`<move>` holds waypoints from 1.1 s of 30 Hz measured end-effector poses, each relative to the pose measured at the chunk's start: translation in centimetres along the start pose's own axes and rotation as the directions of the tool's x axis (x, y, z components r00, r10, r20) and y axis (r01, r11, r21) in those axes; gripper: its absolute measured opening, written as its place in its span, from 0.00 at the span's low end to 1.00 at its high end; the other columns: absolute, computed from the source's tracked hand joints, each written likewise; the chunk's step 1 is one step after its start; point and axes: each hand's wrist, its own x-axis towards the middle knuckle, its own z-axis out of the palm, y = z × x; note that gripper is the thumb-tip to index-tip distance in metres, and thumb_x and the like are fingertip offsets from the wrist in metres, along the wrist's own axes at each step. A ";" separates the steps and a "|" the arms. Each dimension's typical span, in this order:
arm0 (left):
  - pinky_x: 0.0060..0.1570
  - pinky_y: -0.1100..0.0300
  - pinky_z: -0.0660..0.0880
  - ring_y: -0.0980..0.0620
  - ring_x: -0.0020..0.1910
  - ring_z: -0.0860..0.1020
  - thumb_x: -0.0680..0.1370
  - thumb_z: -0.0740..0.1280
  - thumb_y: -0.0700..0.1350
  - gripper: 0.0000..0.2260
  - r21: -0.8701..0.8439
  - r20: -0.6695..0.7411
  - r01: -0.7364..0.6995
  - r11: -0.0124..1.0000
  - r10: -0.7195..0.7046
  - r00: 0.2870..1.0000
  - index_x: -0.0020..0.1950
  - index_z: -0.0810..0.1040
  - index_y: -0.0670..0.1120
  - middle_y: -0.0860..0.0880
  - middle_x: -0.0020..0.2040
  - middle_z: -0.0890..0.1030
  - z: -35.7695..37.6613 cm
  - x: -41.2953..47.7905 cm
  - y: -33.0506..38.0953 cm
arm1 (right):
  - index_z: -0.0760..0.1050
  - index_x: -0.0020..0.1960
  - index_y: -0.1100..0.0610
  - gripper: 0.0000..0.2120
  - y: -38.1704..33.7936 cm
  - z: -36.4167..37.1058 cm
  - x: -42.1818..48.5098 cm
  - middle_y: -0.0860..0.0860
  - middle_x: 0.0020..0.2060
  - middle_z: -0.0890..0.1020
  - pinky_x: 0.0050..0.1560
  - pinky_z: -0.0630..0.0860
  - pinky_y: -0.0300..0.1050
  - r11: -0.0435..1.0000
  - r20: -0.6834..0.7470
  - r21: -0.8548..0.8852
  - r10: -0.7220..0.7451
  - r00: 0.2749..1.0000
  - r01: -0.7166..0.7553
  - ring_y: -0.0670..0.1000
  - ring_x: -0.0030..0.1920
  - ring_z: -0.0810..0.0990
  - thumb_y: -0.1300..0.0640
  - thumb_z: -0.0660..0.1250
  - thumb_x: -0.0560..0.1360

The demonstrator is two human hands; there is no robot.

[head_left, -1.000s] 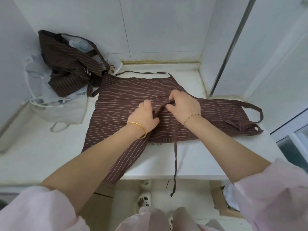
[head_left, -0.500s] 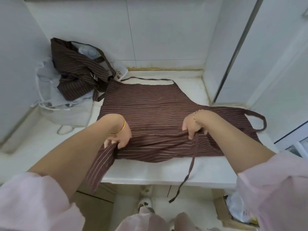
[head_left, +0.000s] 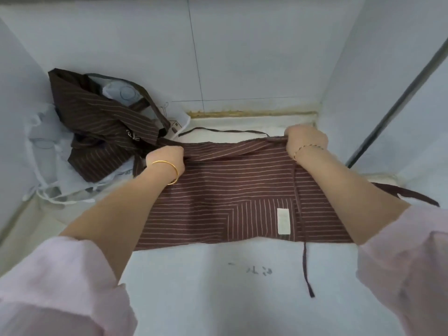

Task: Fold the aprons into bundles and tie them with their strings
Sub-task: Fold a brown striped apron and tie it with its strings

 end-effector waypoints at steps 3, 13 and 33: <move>0.53 0.48 0.73 0.40 0.59 0.73 0.77 0.61 0.42 0.14 -0.044 0.062 -0.038 0.998 0.041 0.997 0.63 0.71 0.44 0.42 0.59 0.73 2.1 4.0 0.4 | 0.74 0.61 0.51 0.15 -1.6 3.8 3.2 0.54 0.55 0.76 0.52 0.67 0.48 0.995 0.025 -0.061 -0.081 0.996 0.083 0.56 0.59 0.71 0.61 0.58 0.76; 0.59 0.50 0.73 0.44 0.64 0.68 0.75 0.64 0.41 0.19 0.029 0.197 -0.304 0.952 0.292 0.936 0.66 0.69 0.46 0.44 0.63 0.69 8.3 9.3 0.5 | 0.71 0.62 0.55 0.16 -3.7 11.3 5.3 0.54 0.58 0.75 0.50 0.72 0.48 0.987 0.153 -0.091 -0.118 0.981 0.133 0.55 0.57 0.76 0.61 0.61 0.76; 0.55 0.54 0.72 0.45 0.54 0.75 0.81 0.54 0.43 0.14 -0.122 0.303 -0.017 0.992 0.054 0.952 0.63 0.73 0.42 0.42 0.57 0.77 8.5 13.4 -2.3 | 0.67 0.59 0.59 0.10 -3.5 11.7 10.6 0.50 0.34 0.71 0.35 0.69 0.43 0.968 0.256 -0.043 -0.227 0.940 0.245 0.52 0.38 0.75 0.61 0.53 0.80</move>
